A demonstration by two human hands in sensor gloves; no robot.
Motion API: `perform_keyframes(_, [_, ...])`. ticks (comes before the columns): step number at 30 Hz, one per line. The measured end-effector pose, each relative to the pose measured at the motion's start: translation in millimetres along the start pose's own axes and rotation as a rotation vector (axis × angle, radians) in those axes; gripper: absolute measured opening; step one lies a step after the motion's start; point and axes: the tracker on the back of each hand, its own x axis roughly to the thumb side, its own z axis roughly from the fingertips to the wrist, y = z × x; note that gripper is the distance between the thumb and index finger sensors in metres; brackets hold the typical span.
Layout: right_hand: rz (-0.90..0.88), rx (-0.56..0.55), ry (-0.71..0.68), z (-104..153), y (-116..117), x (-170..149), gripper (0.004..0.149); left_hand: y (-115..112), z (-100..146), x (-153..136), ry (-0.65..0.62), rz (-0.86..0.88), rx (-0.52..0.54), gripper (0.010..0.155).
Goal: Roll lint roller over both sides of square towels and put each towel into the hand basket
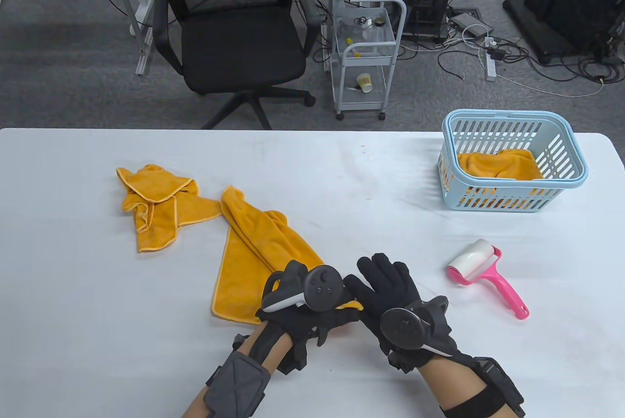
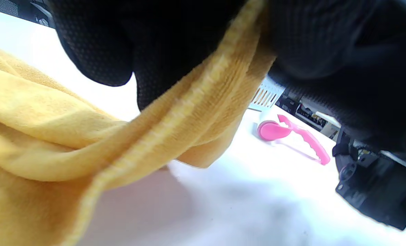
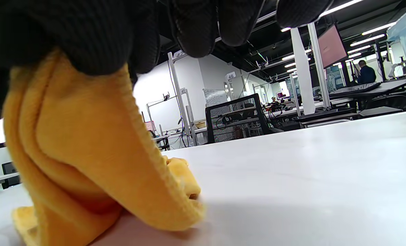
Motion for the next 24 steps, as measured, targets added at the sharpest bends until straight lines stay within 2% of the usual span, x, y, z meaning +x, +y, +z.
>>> perform_keyframes(3, [-0.064, 0.025, 0.013, -1.5, -2.1, -4.7, 0.049, -1.3, 2.7, -1.3, 0.045, -0.099, 0.061, 0.044])
perform_keyframes(7, [-0.167, 0.041, 0.046, -2.3, -2.8, -11.7, 0.046, -1.7, 6.6, -4.3, 0.08, -0.162, 0.119, 0.043])
perform_keyframes(9, [-0.152, 0.032, 0.056, -2.1, -2.5, -13.3, 0.046, -0.4, 8.4, -5.2, 0.058, -0.091, 0.121, 0.042])
perform_keyframes(11, [-0.132, 0.047, 0.061, -2.9, -0.5, -14.1, 0.045, 1.1, 11.1, -3.7, 0.06, -0.069, 0.155, 0.052])
perform_keyframes(15, [-0.13, 0.061, 0.07, -3.1, 4.8, -13.8, 0.045, 3.9, 14.2, 0.8, 0.047, -0.104, 0.209, 0.045])
perform_keyframes(16, [-0.111, 0.057, 0.059, -2.6, 5.8, -12.1, 0.049, 2.6, 13.2, 2.1, 0.056, -0.096, 0.186, 0.046])
perform_keyframes(18, [-0.058, 0.032, 0.04, -1.6, 6.1, -7.2, 0.067, -0.2, 11.4, 4.7, 0.068, -0.107, 0.163, 0.045])
perform_keyframes(19, [-0.042, 0.017, 0.028, -1.0, 5.4, -4.4, 0.068, -2.2, 10.1, 6.1, 0.084, -0.127, 0.145, 0.045])
perform_keyframes(21, [0.006, -0.033, 0.005, 0.7, 2.8, 2.8, 0.063, -5.6, 8.8, 7.8, 0.098, -0.156, 0.125, 0.046])
perform_keyframes(24, [0.059, -0.077, -0.053, 2.9, -1.7, 12.2, 0.043, -9.4, 6.7, 9.2, 0.101, -0.173, 0.11, 0.046])
